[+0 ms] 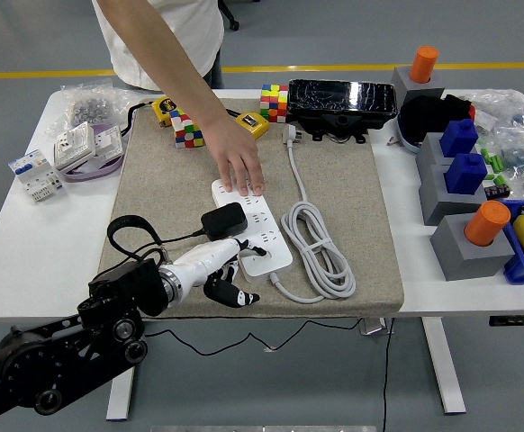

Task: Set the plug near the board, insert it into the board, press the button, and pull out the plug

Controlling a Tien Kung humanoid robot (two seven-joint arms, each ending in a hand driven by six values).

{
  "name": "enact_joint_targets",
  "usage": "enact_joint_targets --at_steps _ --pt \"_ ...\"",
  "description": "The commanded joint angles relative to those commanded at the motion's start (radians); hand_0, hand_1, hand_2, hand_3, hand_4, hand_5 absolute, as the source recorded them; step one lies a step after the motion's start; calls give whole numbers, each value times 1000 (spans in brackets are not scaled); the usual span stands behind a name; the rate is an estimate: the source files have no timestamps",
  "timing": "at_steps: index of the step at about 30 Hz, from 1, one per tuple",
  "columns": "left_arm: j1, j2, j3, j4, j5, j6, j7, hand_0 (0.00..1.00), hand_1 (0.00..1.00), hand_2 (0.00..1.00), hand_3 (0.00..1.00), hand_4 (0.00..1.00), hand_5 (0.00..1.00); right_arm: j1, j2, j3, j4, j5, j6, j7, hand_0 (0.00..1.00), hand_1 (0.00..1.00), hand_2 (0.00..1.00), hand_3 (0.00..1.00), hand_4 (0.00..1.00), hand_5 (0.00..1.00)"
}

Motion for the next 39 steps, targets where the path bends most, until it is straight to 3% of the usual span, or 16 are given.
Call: enact_joint_targets --at_steps 8,11,14,15,20,21,25,26,27,32,33,38,39 --pt "1 -1 0 17 5 -53 66 103 55 123 786 829 185 1 0 -3 0 1 0 0 538 626 614 551 889 415" --pt "7 1 -2 11 5 -35 41 103 54 122 767 826 185 0 1 0 1 1 0 1 538 626 613 551 889 415" --pt "11 3 -20 1 -49 37 -62 103 54 122 767 826 185 0 1 0 -1 0 0 0 538 626 613 551 889 415" --pt "11 3 -24 0 -71 51 -89 145 63 176 639 820 213 -1 1 0 -1 0 0 0 538 625 613 551 889 414" --pt "12 5 -30 7 -188 179 -284 145 63 176 639 820 213 0 1 -1 -1 0 0 1 538 625 613 551 889 414" --pt "13 5 -29 10 -210 204 -316 191 125 244 599 818 213 0 1 -1 0 0 0 1 538 626 613 551 889 414" --pt "14 1 -24 32 -302 305 -456 191 125 244 599 818 213 0 1 -3 0 1 -1 1 538 626 613 551 889 414" --pt "14 0 -23 37 -319 322 -480 191 125 244 599 818 213 0 1 -3 0 1 -1 1 538 626 613 551 889 414" --pt "13 -3 -24 45 -332 342 -502 260 209 381 584 818 206 0 1 -4 0 1 -1 1 538 626 613 551 889 414" --pt "7 -18 -47 92 -288 421 -542 260 209 381 584 818 206 0 1 -4 -2 3 -1 1 538 626 613 551 889 414" --pt "6 -21 -55 101 -266 426 -535 597 616 554 598 820 202 1 1 -5 -1 2 -1 1 538 626 613 551 889 414" --pt "-5 -37 -92 155 -110 419 -471 597 616 554 598 820 202 3 1 -7 0 4 0 1 538 626 613 551 889 414" --pt "-6 -41 -101 167 -69 407 -447 834 860 819 819 973 338 3 1 -7 0 4 0 1 538 626 613 550 889 415"
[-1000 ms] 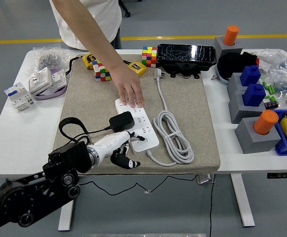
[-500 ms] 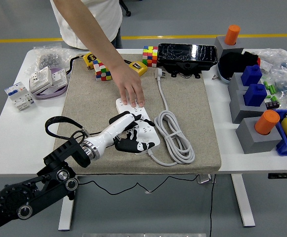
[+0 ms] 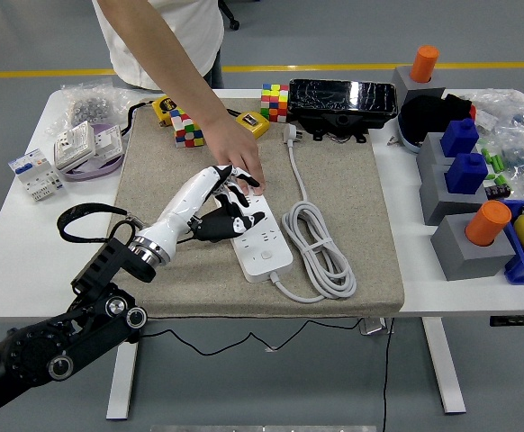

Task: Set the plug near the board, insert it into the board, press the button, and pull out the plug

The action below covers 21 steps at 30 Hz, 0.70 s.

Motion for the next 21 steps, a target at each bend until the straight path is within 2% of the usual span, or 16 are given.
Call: enact_joint_targets --at_steps 4,5,6,11,12,17,18,21 --pt "-5 -7 -20 35 121 -42 62 834 860 819 819 973 338 0 1 0 -1 0 1 -1 538 626 613 550 889 415" --pt "-4 -8 -21 41 131 -47 71 834 860 819 819 973 338 0 1 -1 -1 0 1 -1 538 626 613 550 889 415" --pt "-4 -8 -22 45 136 -49 75 867 889 843 858 998 379 0 1 -1 -1 0 1 -1 538 626 613 551 889 415" --pt "-2 -9 -22 73 140 -51 79 867 889 843 858 998 379 0 -1 -5 -2 2 1 -2 538 626 613 551 889 415" --pt "-4 -10 -20 81 141 -53 83 815 829 785 847 998 380 1 -1 -5 -2 2 1 -2 538 626 614 551 890 414" --pt "-11 -12 -8 111 147 -58 103 815 829 785 847 998 380 5 -4 -7 0 2 1 -1 538 626 614 551 890 414" --pt "-13 -13 -5 118 141 -58 109 700 710 693 781 984 318 5 -5 -8 1 2 0 -1 538 625 613 551 889 415" --pt "-18 -19 1 138 140 -54 120 700 710 693 781 984 318 6 -7 -10 1 3 0 -1 538 625 613 551 889 415"
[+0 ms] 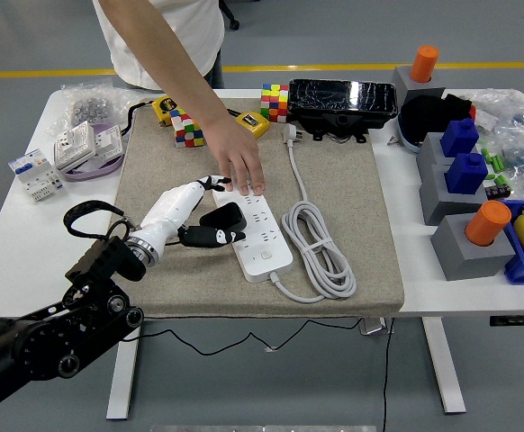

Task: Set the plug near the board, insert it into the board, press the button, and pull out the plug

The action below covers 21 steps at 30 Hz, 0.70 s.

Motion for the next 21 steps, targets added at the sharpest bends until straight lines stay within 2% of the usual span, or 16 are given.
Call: enact_joint_targets --at_steps 2,3,8,9,14,15,21 --pt "-2 -5 4 15 1 3 -2 700 710 693 781 984 318 -1 -1 -2 -1 0 0 0 538 625 613 551 889 415" --pt "-4 -7 7 22 1 3 -6 440 527 544 593 809 122 -2 -1 -2 -1 1 0 0 538 625 613 551 889 415" --pt "-4 -17 16 47 -5 20 -27 440 527 544 593 809 122 -5 -1 -4 -1 1 0 0 538 625 613 551 889 415" --pt "-4 -19 17 51 -4 27 -32 334 424 490 546 647 15 -5 -1 -5 -1 1 0 0 538 626 613 551 889 415" --pt "-8 -26 18 56 8 50 -39 334 424 490 546 647 15 -5 1 -2 -1 1 -1 0 538 626 613 551 889 415" --pt "-9 -27 18 57 10 53 -39 303 397 468 539 597 2 -6 1 -1 -1 1 -1 0 538 626 613 551 890 415" --pt "-5 -29 11 60 6 65 -55 293 383 450 531 583 2 -6 4 4 0 0 0 0 538 625 614 551 890 415"
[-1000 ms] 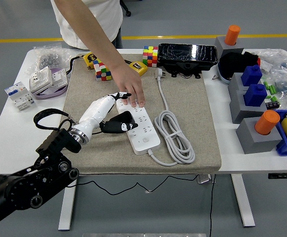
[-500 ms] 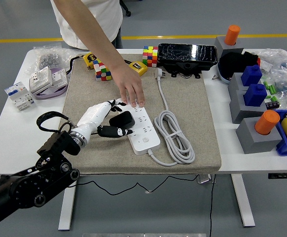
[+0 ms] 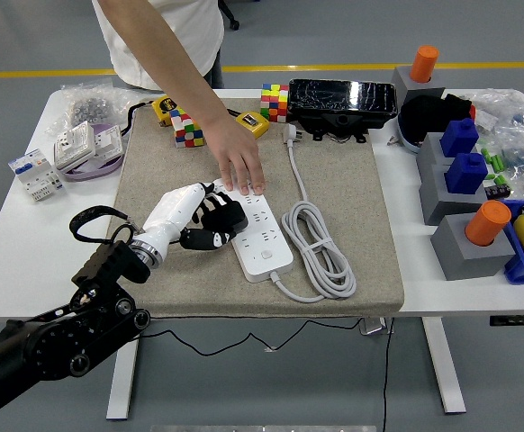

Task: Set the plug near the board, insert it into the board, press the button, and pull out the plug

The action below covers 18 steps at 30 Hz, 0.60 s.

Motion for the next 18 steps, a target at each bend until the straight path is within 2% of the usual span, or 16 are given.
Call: enact_joint_targets --at_steps 8,11,18 --pt "26 17 -42 -28 -33 41 -97 290 375 442 530 584 2 -1 1 1 0 -1 0 0 538 626 613 551 890 414" --pt "37 24 -76 -34 -27 43 -106 290 375 442 530 584 2 -1 1 0 0 -2 0 0 538 626 613 551 890 414" --pt "41 39 -101 28 -11 20 -84 310 397 461 539 601 2 1 2 2 1 -1 0 0 538 625 613 551 889 415"
